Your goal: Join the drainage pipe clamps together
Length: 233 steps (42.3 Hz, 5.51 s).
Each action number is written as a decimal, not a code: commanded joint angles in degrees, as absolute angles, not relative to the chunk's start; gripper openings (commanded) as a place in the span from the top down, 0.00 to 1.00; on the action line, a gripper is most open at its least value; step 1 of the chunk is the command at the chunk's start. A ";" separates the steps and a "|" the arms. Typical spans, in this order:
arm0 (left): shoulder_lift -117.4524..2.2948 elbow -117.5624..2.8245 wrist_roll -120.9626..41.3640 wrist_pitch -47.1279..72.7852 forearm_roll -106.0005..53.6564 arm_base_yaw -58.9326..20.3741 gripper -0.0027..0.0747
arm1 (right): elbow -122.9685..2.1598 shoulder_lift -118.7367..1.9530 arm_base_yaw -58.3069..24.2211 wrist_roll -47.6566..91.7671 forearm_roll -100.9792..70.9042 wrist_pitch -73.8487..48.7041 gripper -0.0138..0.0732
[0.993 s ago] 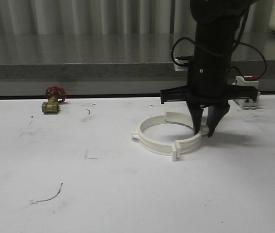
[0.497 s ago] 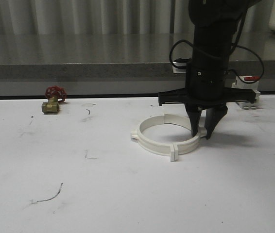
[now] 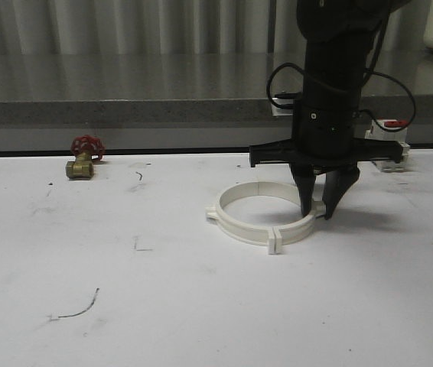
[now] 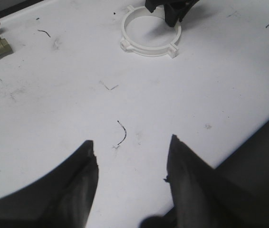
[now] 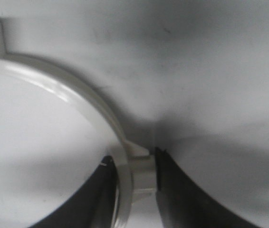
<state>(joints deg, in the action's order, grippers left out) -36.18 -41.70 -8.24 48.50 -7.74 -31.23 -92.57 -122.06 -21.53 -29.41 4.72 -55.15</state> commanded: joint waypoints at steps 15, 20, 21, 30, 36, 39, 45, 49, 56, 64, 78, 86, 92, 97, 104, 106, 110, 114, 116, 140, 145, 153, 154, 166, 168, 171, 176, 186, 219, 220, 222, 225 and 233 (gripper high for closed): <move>-36.30 -43.10 -7.49 44.57 -8.10 -31.17 0.53 | -95.03 -116.04 -21.63 -29.39 6.93 -56.45 0.50; -36.30 -43.10 -7.49 44.57 -8.10 -31.17 0.53 | -95.03 -111.07 -21.53 -29.27 8.12 -56.28 0.50; -36.30 -43.10 -7.49 44.57 -8.10 -31.17 0.53 | -95.03 -110.10 -21.53 -28.63 8.13 -56.27 0.50; -36.30 -43.10 -7.49 44.57 -8.10 -31.17 0.53 | -92.88 -99.09 -21.53 -11.49 6.81 -56.12 0.50; -36.30 -43.10 -7.49 44.57 -8.10 -31.17 0.53 | -88.36 -91.02 -21.53 -4.17 5.09 -55.42 0.50; -36.30 -43.10 -7.49 44.57 -8.10 -31.17 0.53 | -85.84 -87.51 -21.53 -2.05 4.30 -55.00 0.50; -36.30 -43.10 -7.49 44.57 -8.10 -31.17 0.53 | -79.06 -79.80 -21.53 0.53 2.88 -54.72 0.50; -36.30 -43.10 -7.49 44.57 -8.10 -31.17 0.53 | -73.86 -73.97 -21.53 0.53 1.31 -53.98 0.50; -36.30 -43.10 -7.49 44.57 -8.10 -31.17 0.53 | -65.69 -65.16 -21.53 0.53 -0.75 -50.37 0.50; -36.30 -43.10 -7.49 44.57 -8.10 -31.17 0.53 | -56.20 -54.90 -21.53 0.53 -0.90 -49.17 0.50; -36.30 -43.10 -7.49 44.57 -8.10 -31.17 0.53 | -40.20 -36.35 -21.53 0.53 -0.90 -41.66 0.50; -36.30 -43.10 -7.49 44.57 -8.10 -31.17 0.53 | -35.20 -28.49 -21.53 0.53 -0.95 -41.46 0.50; -36.30 -43.10 -7.49 44.57 -8.10 -31.17 0.53 | -35.01 -26.89 -21.53 0.53 -0.95 -41.38 0.51; -36.30 -43.10 -7.49 44.57 -8.10 -31.17 0.53 | -35.01 -26.89 -21.53 0.53 -0.95 -41.81 0.70; -36.30 -43.10 -7.49 44.57 -8.10 -31.17 0.53 | -35.01 -26.89 -21.53 0.53 -0.89 -41.86 0.98; -36.30 -43.10 -7.49 44.57 -8.10 -31.17 0.53 | -35.01 -26.89 -21.53 0.53 -0.89 -41.88 0.97; -36.30 -43.10 -7.49 44.57 -8.10 -31.17 0.53 | -35.01 -26.89 -21.53 0.53 -0.89 -41.88 0.98; -36.30 -43.10 -7.49 44.57 -8.10 -31.17 0.53 | -35.01 -26.89 -21.53 0.53 -0.89 -41.88 0.98; -36.30 -43.10 -7.49 44.57 -8.10 -31.17 0.53 | -35.01 -26.89 -21.53 0.53 -0.89 -41.88 0.98; -18.28 -26.09 -7.49 23.97 -7.60 -15.75 0.79 | -35.01 -26.89 -21.53 0.53 -0.89 -42.08 0.98; -11.57 -18.81 -7.49 15.54 -7.60 -8.16 0.97 | -35.01 -26.89 -21.53 0.53 -0.89 -42.08 0.98; -2.22 -10.11 -7.49 9.14 -8.82 -0.08 0.99 | -35.01 -26.89 -21.53 0.53 -0.89 -42.08 0.98; -1.49 -9.53 -7.49 9.14 -8.97 0.40 0.99 | -35.01 -26.89 -21.53 0.53 -0.89 -42.08 0.98; 1.05 -5.16 -1.80 7.50 -2.43 -0.03 0.99 | -35.01 -26.89 -21.53 0.53 -0.89 -42.66 0.98; 1.05 -5.16 3.71 7.23 3.14 -0.30 0.99 | -35.01 -26.89 -21.53 0.53 -0.89 -42.71 0.98; 1.05 -4.94 7.38 6.92 4.86 -0.42 0.99 | -35.01 -26.89 -21.53 0.53 -0.89 -42.91 0.98; 1.05 -1.92 7.38 1.48 3.70 -0.42 0.99 | -35.01 -26.89 -21.53 0.53 -0.89 -42.98 0.98; 1.05 1.62 7.01 -4.07 2.64 -0.42 0.99 | -35.01 -26.89 -21.53 0.53 -0.89 -42.98 0.98; 1.05 1.62 3.77 -1.67 0.00 -0.42 0.99 | -35.01 -26.89 -21.53 0.53 -0.89 -42.98 0.98; 1.05 1.62 3.77 -1.67 0.00 -0.42 0.99 | -35.01 -26.89 -21.53 0.53 -0.89 -42.98 0.98; 1.05 1.62 3.77 -1.67 0.00 -0.42 0.99 | -35.01 -26.89 -21.53 0.53 -0.89 -42.98 0.98; 1.05 1.62 3.77 -1.67 0.00 -0.42 0.99 | -35.01 -26.89 -21.53 0.53 -0.89 -42.98 0.98; 1.05 1.62 3.77 -1.67 0.00 -0.42 0.99 | -35.01 -26.89 -21.53 0.53 -0.89 -42.98 0.98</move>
